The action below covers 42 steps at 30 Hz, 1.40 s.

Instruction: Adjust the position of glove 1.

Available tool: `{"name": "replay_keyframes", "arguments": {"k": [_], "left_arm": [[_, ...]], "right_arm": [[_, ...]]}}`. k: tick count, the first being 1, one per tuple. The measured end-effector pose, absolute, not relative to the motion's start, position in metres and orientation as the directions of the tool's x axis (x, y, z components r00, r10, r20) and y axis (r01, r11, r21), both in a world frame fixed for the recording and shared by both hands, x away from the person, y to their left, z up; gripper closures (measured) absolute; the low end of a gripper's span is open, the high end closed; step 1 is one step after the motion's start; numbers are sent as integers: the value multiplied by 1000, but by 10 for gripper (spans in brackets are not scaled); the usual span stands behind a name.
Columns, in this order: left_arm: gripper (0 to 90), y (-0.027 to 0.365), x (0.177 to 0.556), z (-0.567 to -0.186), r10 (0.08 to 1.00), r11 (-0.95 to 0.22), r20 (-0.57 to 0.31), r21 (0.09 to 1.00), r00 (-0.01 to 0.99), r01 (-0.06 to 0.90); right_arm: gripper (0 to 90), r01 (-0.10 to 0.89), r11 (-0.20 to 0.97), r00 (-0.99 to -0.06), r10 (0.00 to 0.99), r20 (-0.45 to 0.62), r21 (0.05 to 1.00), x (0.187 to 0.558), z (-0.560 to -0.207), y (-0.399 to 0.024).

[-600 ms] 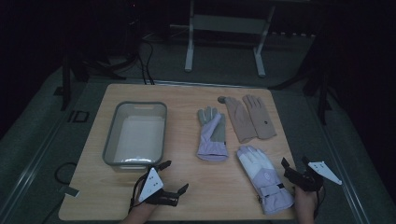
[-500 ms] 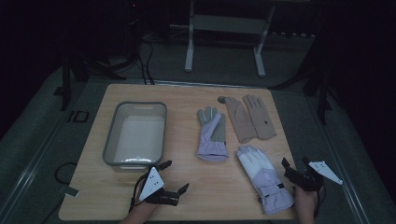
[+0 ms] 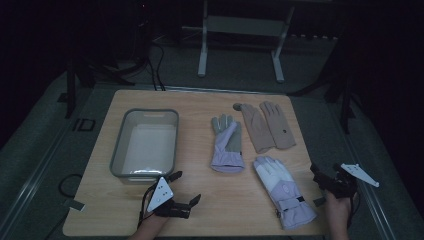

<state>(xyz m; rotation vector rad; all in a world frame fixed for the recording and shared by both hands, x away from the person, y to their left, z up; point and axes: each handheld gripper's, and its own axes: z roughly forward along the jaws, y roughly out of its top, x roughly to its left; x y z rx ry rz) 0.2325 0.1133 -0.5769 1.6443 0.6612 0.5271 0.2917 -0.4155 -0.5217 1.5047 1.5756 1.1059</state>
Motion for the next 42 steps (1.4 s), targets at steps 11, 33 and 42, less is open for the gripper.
{"name": "replay_keyframes", "arguments": {"k": [11,33,42], "left_arm": [[28,113,234,-577,693,-106,-34,983,720,148],[28,113,234,-577,691,-108,-35,983,722,151],[28,113,234,-577,692,-109,-34,982,721,151]], "right_arm": [[145,521,-1,-130,988,80,854,310,-475,-411],[180,482,225,-374,927,-33,847,343,-416,-331],[179,484,324,-472,879,-69,813,361,-406,-288]]}}
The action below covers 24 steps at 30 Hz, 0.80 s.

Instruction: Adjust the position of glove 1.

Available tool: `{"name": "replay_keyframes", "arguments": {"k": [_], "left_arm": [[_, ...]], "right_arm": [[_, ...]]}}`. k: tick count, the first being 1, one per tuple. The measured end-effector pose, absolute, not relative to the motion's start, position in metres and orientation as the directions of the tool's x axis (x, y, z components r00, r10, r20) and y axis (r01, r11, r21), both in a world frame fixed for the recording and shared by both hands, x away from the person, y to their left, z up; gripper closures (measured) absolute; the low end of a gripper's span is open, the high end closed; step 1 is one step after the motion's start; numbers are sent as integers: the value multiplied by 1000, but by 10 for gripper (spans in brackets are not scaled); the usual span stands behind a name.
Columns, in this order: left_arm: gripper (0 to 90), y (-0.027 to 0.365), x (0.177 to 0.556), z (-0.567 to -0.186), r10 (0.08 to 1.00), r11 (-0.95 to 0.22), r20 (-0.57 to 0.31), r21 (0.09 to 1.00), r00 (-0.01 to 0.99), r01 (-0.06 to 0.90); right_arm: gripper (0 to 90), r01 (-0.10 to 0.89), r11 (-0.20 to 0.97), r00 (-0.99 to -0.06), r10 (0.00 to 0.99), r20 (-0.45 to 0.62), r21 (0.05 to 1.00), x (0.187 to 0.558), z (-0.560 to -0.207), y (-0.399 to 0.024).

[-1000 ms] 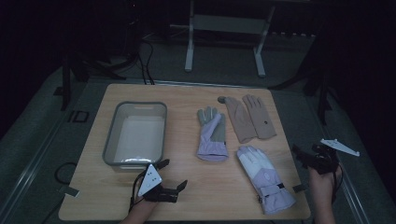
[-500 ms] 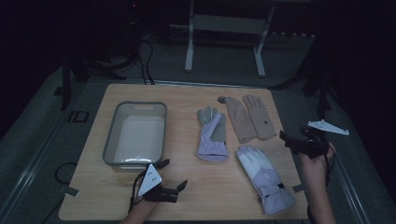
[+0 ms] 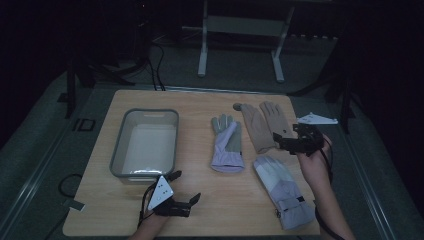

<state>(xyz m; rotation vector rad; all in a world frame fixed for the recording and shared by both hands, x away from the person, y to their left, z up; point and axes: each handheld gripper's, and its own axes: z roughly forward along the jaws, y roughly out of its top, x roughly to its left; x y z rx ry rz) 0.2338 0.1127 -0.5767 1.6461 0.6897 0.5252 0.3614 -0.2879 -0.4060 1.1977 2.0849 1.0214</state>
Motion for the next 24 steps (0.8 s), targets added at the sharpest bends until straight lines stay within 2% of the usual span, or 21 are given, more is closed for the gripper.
{"name": "replay_keyframes", "arguments": {"k": [4,5,11,16,21,24], "left_arm": [[28,113,234,-577,691,-108,-35,983,722,151],[28,113,234,-577,691,-109,-34,983,722,151],[28,113,234,-577,688,-109,-35,983,725,150],[28,113,234,-577,685,-112,-33,982,728,150],[28,112,234,-576,683,-120,-29,981,729,151],[28,112,234,-576,682,-122,-28,981,730,151]], "right_arm": [[179,481,352,-502,862,-78,803,367,-406,-270],[177,499,366,-531,845,-57,786,373,-407,-257],[182,529,367,-561,828,-10,765,386,-414,-229],[146,556,361,-569,822,26,749,399,-423,-208],[151,590,373,-557,830,27,716,414,-440,-182],[185,609,384,-547,837,16,694,423,-452,-170]]}}
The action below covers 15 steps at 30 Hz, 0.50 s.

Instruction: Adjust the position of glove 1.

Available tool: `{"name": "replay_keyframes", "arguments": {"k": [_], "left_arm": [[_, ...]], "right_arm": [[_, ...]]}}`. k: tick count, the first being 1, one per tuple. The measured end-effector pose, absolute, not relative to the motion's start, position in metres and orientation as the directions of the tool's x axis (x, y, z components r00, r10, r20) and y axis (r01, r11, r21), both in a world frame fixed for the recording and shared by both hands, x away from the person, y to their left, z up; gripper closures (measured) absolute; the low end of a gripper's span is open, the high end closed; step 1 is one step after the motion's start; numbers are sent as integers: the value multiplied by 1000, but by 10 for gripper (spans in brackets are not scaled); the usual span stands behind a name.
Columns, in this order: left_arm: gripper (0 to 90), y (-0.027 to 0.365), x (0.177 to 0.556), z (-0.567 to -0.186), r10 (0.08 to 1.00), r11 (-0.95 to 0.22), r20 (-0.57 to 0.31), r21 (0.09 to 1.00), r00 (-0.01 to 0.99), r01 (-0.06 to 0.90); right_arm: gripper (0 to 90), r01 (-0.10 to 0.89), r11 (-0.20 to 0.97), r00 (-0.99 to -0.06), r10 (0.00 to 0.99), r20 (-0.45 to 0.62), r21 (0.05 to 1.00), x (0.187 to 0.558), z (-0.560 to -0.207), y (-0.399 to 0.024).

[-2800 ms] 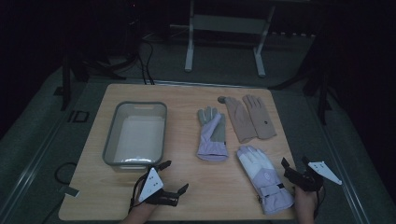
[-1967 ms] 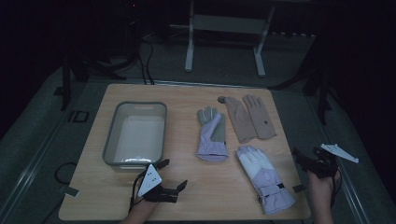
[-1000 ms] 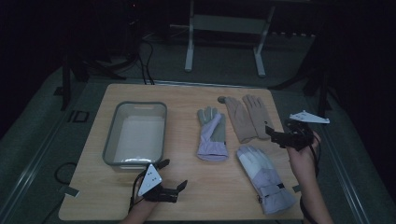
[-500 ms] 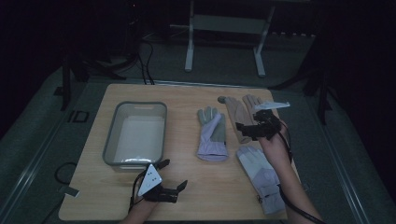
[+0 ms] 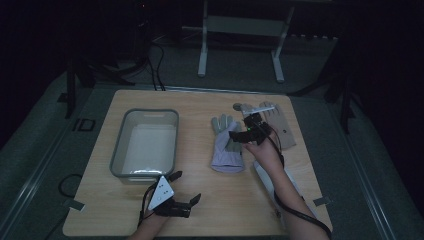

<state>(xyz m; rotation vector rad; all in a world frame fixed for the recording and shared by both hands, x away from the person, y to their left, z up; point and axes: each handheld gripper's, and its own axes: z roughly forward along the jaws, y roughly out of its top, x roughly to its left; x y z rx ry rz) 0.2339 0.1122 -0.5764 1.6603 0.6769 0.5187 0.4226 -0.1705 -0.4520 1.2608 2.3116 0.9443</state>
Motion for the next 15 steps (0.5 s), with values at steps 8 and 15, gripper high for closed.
{"name": "replay_keyframes", "arguments": {"k": [8,15], "left_arm": [[28,112,234,-577,681,-117,-30,982,732,150],[28,113,234,-577,679,-118,-30,982,733,149]], "right_arm": [[248,675,360,-490,871,27,645,444,-482,-155],[274,709,329,-445,895,33,623,455,-504,-148]]}}
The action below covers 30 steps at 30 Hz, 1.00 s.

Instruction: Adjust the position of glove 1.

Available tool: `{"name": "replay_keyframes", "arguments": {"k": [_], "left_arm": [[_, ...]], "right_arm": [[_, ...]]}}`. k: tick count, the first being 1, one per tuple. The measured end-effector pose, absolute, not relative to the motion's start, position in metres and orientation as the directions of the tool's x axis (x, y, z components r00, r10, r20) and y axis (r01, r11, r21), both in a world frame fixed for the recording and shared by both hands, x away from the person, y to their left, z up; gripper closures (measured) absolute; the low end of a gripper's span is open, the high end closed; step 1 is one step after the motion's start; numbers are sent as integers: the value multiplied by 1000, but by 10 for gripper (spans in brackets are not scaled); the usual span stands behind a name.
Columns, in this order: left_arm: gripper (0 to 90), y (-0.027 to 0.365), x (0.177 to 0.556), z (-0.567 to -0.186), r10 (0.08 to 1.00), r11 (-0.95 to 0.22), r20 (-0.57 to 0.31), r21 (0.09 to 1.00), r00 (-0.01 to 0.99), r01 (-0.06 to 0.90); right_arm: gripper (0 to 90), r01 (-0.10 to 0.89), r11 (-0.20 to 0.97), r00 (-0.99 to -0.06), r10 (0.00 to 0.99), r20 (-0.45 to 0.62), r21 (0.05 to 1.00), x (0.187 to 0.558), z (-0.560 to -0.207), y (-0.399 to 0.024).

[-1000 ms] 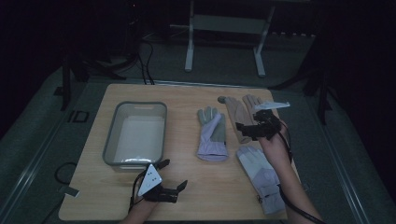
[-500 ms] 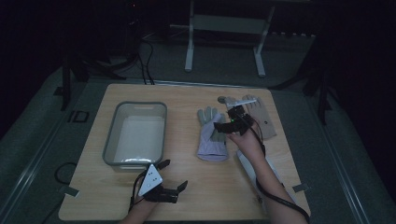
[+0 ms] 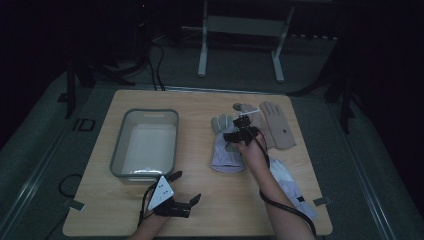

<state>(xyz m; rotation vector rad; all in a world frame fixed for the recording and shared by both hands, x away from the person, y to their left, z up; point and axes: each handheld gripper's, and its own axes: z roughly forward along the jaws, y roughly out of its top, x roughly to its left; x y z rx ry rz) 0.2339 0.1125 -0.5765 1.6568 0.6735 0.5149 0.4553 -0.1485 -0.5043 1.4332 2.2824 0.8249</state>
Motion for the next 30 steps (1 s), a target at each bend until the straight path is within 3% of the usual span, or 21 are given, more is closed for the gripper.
{"name": "replay_keyframes", "arguments": {"k": [6,10,11,13,14,16,19,25,30], "left_arm": [[28,113,234,-577,678,-117,-30,982,734,149],[28,113,234,-577,678,-118,-30,982,734,149],[28,113,234,-577,678,-118,-30,982,735,149],[28,113,234,-577,678,-119,-29,982,735,149],[28,113,234,-577,678,-119,-29,982,735,149],[28,112,234,-577,678,-119,-29,982,735,149],[28,112,234,-576,677,-120,-29,982,735,149],[28,113,234,-577,676,-120,-29,982,736,148],[28,113,234,-577,676,-119,-30,982,736,148]], "right_arm": [[275,723,337,-424,906,2,604,456,-520,-141],[327,718,344,-422,906,-14,605,453,-530,-138],[388,713,345,-425,905,-15,610,451,-533,-136],[422,720,329,-419,908,4,611,451,-533,-136],[529,723,314,-427,904,39,616,450,-535,-136],[573,722,306,-428,902,54,620,449,-536,-136],[757,741,249,-414,901,132,623,448,-538,-135],[837,770,187,-391,894,219,610,447,-536,-139],[845,755,203,-406,891,202,623,438,-524,-136]]}}
